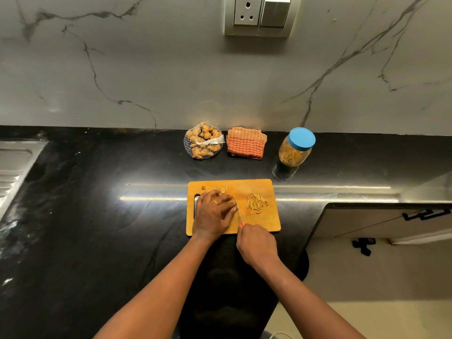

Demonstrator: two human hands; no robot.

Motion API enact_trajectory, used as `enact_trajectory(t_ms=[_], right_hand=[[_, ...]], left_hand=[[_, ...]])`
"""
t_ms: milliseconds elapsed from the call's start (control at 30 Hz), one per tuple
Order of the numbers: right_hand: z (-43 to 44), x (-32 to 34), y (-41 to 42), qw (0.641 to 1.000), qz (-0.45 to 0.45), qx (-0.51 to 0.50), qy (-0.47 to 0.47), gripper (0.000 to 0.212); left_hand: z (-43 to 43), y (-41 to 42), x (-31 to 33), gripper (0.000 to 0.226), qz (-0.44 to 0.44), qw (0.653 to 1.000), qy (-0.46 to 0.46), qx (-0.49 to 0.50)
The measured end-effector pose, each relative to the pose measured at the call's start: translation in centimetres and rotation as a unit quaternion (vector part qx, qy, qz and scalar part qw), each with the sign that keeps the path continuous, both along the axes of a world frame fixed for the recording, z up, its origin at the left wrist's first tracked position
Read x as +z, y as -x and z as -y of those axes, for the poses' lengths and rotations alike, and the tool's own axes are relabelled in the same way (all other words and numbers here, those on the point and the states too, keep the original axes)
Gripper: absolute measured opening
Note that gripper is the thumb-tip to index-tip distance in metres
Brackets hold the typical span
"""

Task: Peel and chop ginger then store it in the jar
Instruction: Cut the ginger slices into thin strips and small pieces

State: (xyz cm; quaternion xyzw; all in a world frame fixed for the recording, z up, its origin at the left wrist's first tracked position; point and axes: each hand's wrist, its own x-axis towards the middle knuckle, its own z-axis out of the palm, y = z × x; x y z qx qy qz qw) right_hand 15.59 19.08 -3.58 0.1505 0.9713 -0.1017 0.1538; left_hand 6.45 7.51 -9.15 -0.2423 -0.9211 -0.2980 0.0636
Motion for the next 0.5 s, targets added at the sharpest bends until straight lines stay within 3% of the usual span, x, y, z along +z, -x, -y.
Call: enact_trajectory(t_ms=[500], right_hand=[[-0.3, -0.6, -2.8, 0.999, -0.033, -0.008, 0.012, 0.045]], left_hand=[[0.0, 0.1, -0.1, 0.016, 0.017, 1.000, -0.019, 0.011]])
